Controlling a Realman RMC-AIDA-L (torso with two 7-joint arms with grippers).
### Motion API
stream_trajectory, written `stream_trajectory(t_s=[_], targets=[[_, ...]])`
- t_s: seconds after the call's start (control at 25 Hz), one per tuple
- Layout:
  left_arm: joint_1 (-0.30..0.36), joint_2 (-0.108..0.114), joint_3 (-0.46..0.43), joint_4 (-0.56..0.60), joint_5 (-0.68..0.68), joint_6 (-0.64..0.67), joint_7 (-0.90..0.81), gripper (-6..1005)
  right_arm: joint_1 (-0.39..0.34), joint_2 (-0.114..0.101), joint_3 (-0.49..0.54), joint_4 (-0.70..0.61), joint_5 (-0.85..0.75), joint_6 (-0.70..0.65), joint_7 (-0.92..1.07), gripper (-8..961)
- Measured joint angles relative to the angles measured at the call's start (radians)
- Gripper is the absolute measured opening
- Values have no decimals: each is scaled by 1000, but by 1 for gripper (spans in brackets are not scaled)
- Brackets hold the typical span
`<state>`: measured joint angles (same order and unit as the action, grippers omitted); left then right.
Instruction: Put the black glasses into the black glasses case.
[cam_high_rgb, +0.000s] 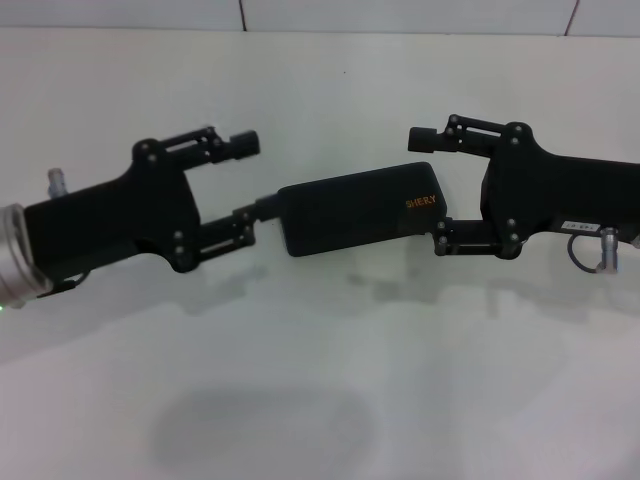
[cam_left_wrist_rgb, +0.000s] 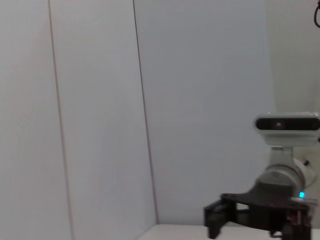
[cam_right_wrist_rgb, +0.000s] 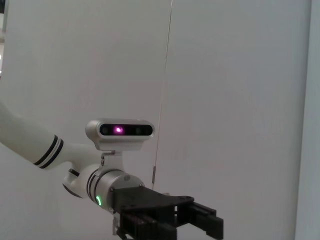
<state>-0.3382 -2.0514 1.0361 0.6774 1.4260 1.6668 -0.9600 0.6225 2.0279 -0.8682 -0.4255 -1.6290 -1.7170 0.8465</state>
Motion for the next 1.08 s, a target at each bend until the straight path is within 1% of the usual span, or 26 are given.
stream_trajectory(t_s=[0.08,0.2,0.24,0.36,0.76,1.08], targets=[[3,-5,-45,-15,-2,0,1,631,0,0,0,0,0,1,-1,770],[13,-24,-134,-44,-12,10,12,631,0,0,0,1,0,2,-1,770],[18,-30,-150,-47,-12,17,19,631,0,0,0,1,0,2,-1,770],[21,-32,-146,-47,2,35,32,630,-1,0,0,1,0,5,-1,770],[10,-31,-145,-48,33,37,46,627,1,0,-2,1,0,5,-1,770],[-1,-33,-135,-49,71,32,76,627,6,0,-24,-3,0,6,-1,770]])
